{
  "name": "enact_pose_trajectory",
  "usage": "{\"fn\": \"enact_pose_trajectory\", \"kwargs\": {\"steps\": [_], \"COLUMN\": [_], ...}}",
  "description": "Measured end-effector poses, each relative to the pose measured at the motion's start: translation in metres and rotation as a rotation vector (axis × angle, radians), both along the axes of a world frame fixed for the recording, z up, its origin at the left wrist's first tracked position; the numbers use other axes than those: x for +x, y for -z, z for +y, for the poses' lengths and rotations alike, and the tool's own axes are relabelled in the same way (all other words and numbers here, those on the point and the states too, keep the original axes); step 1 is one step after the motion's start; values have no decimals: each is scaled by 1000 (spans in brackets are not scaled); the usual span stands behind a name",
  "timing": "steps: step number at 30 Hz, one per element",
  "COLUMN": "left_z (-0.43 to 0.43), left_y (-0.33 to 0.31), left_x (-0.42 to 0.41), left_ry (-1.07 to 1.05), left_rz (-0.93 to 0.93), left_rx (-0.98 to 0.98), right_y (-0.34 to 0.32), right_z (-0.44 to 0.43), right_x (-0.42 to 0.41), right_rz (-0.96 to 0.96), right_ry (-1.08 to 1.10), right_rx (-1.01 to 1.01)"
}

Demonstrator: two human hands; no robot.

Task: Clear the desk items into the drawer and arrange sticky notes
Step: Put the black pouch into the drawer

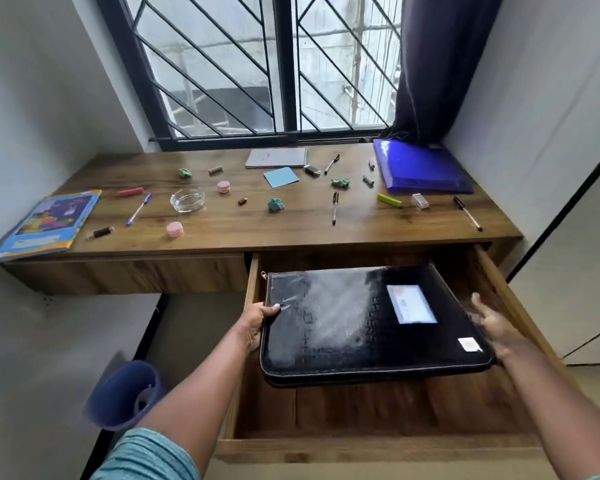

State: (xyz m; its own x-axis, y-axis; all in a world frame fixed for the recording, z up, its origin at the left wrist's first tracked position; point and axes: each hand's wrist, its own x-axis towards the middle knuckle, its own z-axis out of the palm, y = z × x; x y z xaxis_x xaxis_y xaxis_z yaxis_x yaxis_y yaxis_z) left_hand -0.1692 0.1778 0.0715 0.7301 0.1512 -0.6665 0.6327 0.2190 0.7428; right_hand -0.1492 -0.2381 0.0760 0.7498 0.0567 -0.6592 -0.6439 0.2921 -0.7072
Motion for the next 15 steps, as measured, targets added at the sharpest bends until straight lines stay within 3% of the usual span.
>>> {"fn": "enact_pose_trajectory", "kwargs": {"steps": [3, 5, 10, 15], "left_z": [-2, -1, -16, -16], "left_y": [20, 37, 35, 40], "left_x": [21, 38, 67, 99], "left_ry": [100, 161, 295, 298], "left_rz": [17, 55, 85, 104], "left_rx": [200, 355, 680, 768], "right_y": [8, 19, 53, 70], "right_z": [9, 14, 26, 44], "right_x": [20, 30, 53, 77], "right_rz": [146, 187, 56, -74], "right_ry": [-140, -179, -237, -254], "right_rx": [-31, -184, -468, -536]}}
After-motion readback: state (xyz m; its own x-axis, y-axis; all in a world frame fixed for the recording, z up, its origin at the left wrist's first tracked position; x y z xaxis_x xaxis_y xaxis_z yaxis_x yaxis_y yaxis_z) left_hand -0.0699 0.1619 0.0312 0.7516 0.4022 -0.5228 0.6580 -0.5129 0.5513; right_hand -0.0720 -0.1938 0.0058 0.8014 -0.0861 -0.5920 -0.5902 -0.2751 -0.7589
